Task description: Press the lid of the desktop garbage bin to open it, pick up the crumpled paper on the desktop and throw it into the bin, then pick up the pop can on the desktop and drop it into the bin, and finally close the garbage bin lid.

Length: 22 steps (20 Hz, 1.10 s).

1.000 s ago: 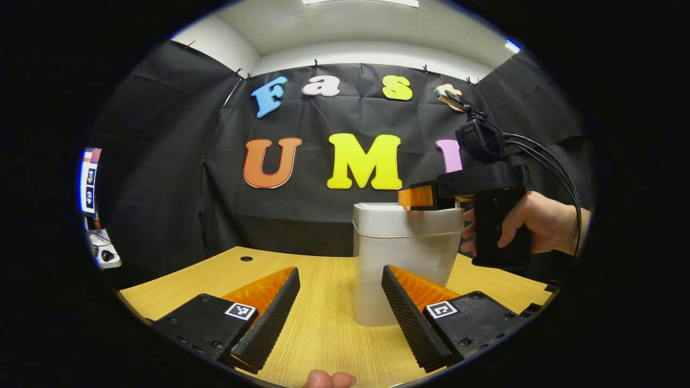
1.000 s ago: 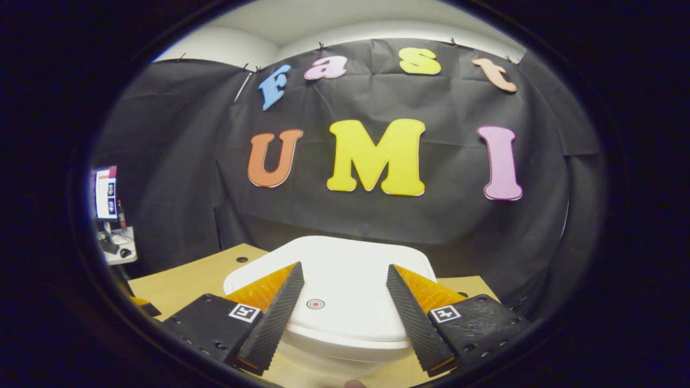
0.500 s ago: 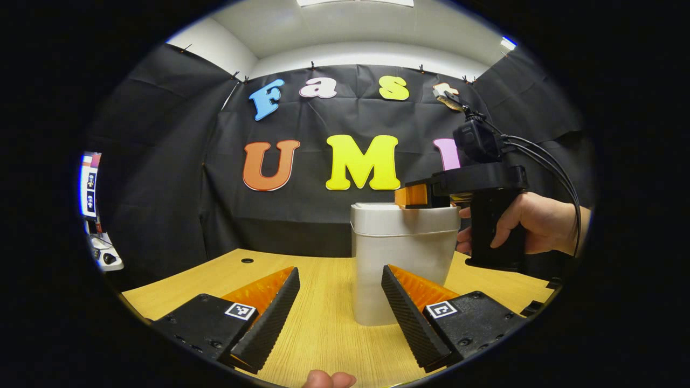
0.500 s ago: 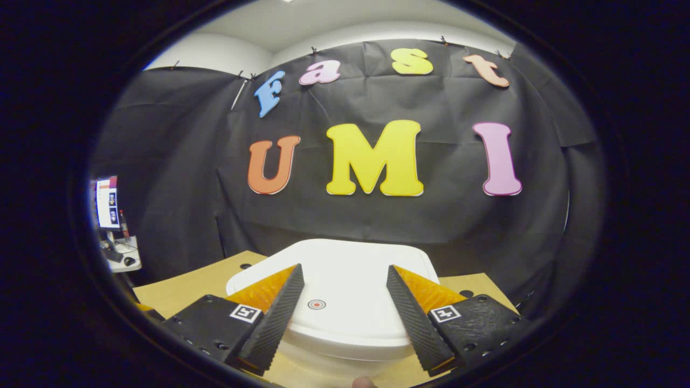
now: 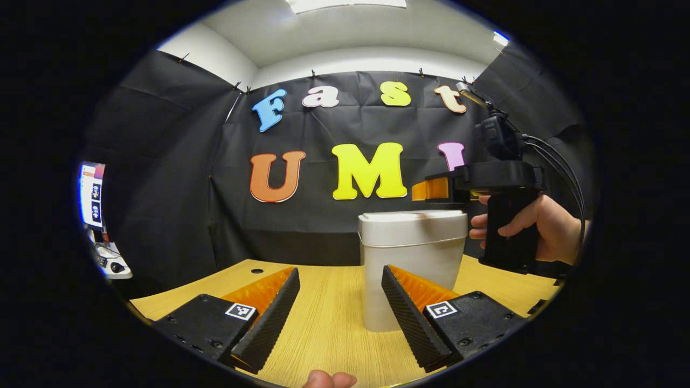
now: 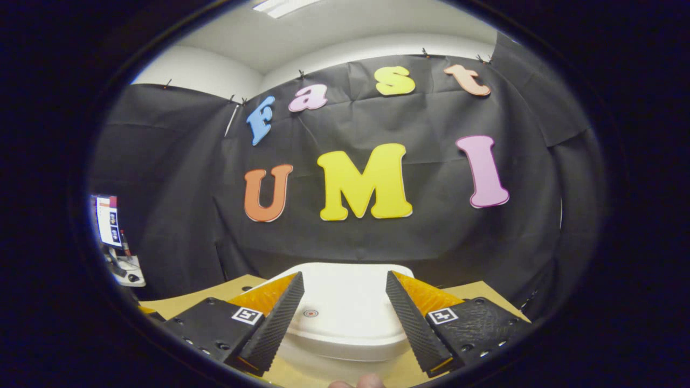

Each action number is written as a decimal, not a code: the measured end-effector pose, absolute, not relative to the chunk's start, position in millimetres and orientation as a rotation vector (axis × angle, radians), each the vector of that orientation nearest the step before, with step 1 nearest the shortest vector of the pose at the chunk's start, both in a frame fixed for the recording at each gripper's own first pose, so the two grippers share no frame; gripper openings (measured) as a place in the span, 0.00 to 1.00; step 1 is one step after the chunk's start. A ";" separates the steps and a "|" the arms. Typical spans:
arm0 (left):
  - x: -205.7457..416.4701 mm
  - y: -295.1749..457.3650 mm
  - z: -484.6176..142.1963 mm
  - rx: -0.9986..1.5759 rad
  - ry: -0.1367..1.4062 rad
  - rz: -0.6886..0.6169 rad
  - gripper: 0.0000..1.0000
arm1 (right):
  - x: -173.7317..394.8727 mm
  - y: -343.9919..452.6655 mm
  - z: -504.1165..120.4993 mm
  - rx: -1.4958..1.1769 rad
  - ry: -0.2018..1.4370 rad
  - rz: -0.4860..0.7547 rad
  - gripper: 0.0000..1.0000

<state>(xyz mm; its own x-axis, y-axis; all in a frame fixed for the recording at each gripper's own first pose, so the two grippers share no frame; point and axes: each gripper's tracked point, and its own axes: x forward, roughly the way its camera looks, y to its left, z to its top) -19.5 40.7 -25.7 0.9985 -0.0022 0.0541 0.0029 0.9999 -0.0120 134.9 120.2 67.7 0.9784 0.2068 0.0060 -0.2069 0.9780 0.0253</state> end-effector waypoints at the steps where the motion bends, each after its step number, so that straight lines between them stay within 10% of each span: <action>1: -17.6 38.4 -23.4 -0.010 -0.058 -0.006 0.98 | 127.4 111.1 68.9 0.020 -0.021 0.198 0.95; 22: -22.5 11.6 -40.9 -0.020 -0.031 -0.023 0.98 | -34.8 17.0 -25.5 -0.098 -0.105 -0.003 0.95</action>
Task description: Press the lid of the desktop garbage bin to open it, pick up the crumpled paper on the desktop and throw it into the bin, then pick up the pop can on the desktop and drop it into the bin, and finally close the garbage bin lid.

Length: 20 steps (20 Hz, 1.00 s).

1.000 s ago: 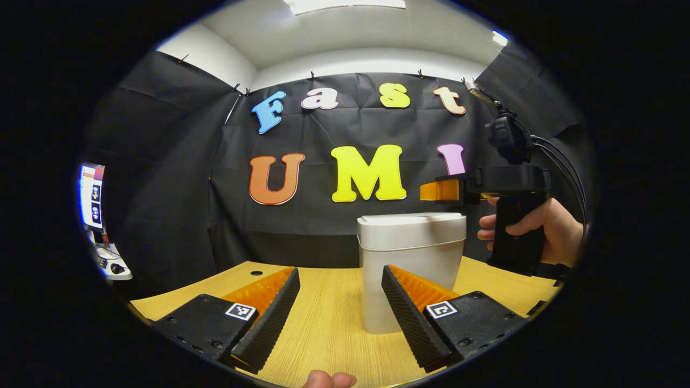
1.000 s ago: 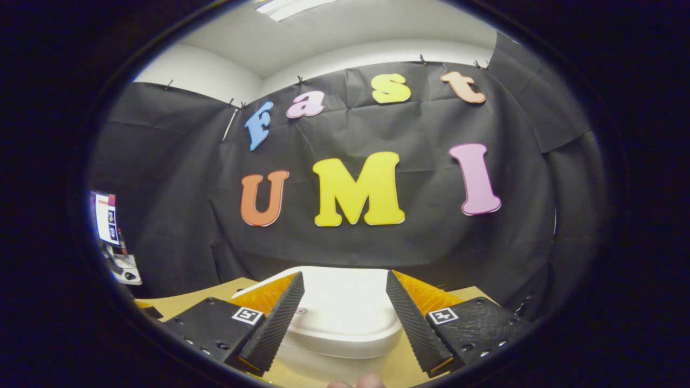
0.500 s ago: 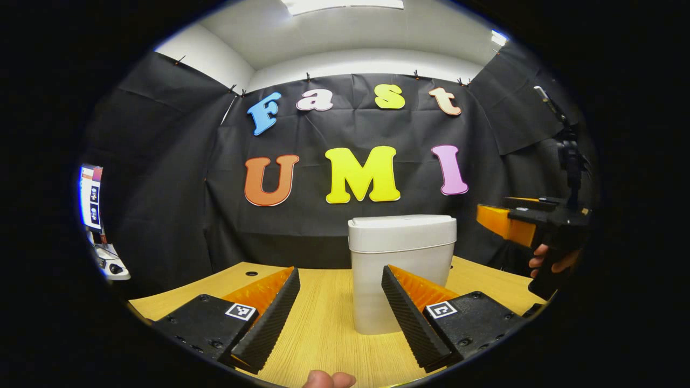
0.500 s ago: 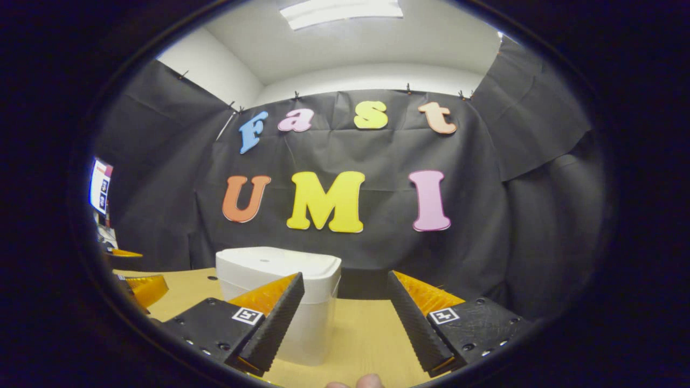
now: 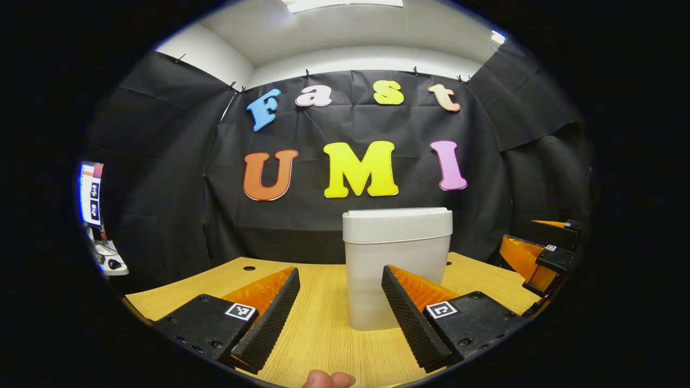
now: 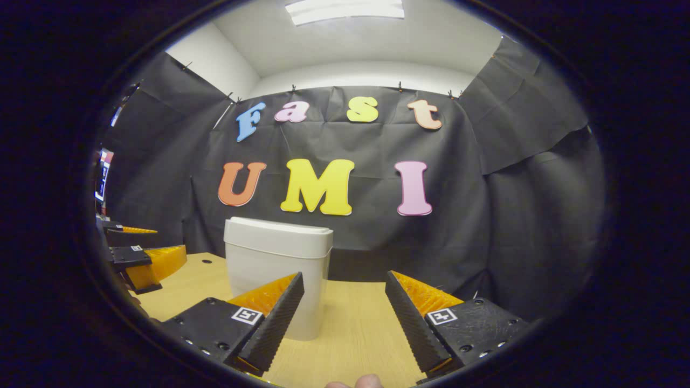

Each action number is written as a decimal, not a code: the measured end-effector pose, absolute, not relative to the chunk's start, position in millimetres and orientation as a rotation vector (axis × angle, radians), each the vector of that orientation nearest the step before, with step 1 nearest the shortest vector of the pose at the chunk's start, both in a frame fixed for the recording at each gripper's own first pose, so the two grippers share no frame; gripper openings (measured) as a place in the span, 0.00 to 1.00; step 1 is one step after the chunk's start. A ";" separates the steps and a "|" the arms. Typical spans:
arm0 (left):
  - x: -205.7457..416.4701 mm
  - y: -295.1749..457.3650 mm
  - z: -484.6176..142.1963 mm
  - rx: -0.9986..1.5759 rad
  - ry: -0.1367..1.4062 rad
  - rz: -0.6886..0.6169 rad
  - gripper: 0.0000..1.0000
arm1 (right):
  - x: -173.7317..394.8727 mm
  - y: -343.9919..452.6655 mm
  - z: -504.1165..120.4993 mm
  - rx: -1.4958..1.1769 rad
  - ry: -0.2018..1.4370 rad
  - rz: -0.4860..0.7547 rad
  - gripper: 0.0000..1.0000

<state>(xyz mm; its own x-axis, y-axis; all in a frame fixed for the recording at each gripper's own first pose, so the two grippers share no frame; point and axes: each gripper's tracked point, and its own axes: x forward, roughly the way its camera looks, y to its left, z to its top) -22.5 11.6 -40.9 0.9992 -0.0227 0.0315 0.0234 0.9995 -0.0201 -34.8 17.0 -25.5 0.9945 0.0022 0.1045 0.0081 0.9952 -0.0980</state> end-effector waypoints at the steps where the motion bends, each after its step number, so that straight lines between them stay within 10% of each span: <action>1: -22.6 10.5 -41.3 -0.020 -0.029 -0.025 0.98 | -35.7 19.6 -28.0 -0.095 -0.100 0.006 0.95; 20: -38.5 9.3 -42.0 0.006 -0.057 -0.035 0.98 | -46.2 21.3 -37.0 -0.022 -0.090 -0.020 0.96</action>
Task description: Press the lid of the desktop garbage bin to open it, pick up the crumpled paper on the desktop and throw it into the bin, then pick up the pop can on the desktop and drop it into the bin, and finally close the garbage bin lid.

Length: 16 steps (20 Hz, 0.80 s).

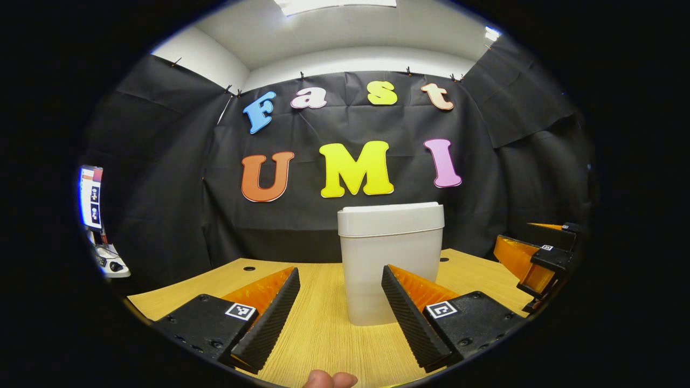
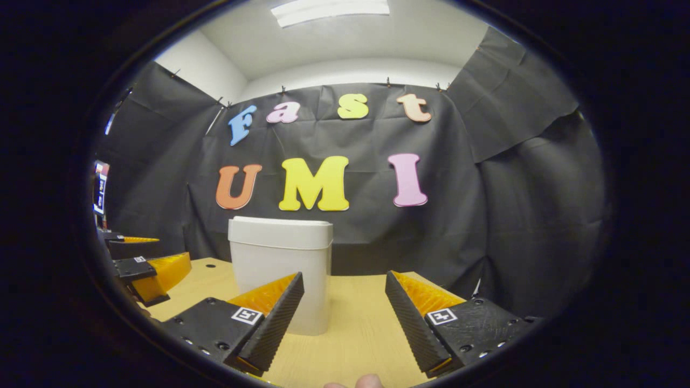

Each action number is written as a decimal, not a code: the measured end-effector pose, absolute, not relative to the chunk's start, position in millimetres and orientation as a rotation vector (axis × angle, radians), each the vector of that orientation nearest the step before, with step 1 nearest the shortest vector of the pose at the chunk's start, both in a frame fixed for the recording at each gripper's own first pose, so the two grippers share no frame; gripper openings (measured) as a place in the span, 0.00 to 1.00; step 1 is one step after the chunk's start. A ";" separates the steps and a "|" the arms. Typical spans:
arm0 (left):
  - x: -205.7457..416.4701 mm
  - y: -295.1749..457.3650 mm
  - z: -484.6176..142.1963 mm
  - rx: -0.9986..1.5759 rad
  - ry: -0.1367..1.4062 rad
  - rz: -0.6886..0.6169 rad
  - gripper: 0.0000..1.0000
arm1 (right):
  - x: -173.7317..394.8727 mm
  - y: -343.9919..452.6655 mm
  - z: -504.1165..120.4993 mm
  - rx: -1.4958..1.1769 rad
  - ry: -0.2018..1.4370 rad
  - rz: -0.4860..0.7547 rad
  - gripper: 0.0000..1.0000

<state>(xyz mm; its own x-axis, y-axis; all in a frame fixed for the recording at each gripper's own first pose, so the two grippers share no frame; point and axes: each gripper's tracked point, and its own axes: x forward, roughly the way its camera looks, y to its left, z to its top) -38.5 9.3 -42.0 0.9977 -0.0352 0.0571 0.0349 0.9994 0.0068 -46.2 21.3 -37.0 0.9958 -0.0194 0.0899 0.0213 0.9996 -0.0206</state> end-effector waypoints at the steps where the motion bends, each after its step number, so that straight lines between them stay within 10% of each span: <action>1: -40.0 10.4 -41.3 0.012 -0.063 -0.032 0.98 | -47.3 22.4 -36.6 -0.025 -0.094 -0.024 0.95; 16: -49.5 26.2 -31.1 -0.014 -0.094 -0.023 0.98 | -58.3 46.4 -36.3 -0.063 -0.104 -0.013 0.95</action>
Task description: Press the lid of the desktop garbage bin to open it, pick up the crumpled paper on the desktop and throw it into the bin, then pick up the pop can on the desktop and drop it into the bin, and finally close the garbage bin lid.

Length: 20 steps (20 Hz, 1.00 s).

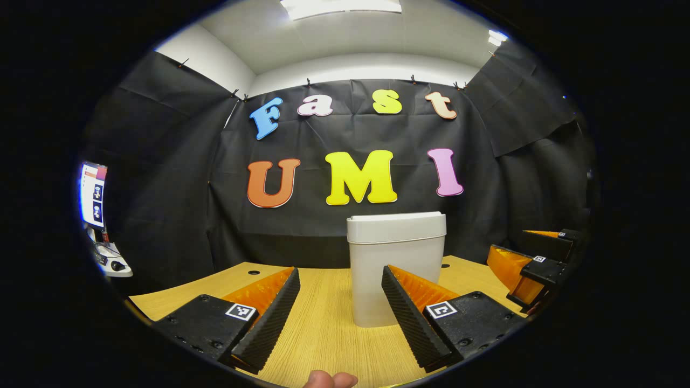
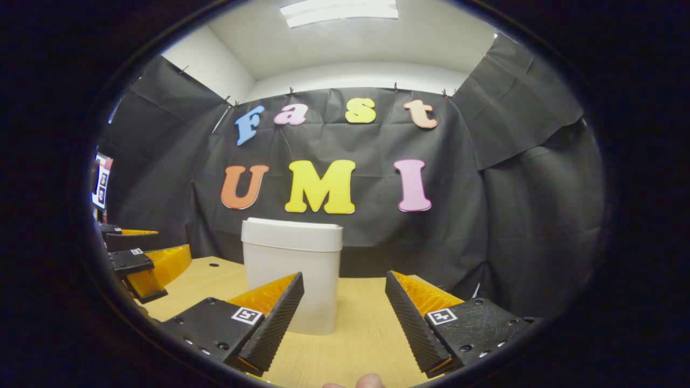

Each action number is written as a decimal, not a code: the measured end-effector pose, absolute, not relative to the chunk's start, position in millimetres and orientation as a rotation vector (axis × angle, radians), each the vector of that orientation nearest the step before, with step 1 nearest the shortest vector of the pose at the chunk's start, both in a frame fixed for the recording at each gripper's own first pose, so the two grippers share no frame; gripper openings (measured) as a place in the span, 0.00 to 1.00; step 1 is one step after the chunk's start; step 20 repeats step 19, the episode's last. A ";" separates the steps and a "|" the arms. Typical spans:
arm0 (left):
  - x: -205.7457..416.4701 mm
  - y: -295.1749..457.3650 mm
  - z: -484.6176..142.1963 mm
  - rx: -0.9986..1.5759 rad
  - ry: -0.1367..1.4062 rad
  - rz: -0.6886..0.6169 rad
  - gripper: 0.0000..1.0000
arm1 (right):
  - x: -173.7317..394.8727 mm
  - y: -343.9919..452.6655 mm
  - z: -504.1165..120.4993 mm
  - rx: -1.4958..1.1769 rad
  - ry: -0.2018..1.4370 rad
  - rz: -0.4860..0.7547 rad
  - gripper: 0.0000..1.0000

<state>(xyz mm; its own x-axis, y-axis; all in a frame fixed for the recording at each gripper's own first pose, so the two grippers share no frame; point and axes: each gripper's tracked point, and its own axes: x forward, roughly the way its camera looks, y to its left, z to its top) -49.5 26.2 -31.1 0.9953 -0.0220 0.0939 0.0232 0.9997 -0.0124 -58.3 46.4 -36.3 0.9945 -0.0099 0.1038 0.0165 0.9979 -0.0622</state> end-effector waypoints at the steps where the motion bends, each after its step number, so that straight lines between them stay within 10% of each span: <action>1: -50.4 28.0 -31.0 -0.011 -0.095 -0.018 0.98 | -56.7 48.1 -38.3 -0.063 -0.096 -0.010 0.95; 20: -51.1 37.4 -28.4 -0.014 -0.097 -0.003 0.98 | -60.8 59.8 -34.5 -0.057 -0.105 0.001 0.95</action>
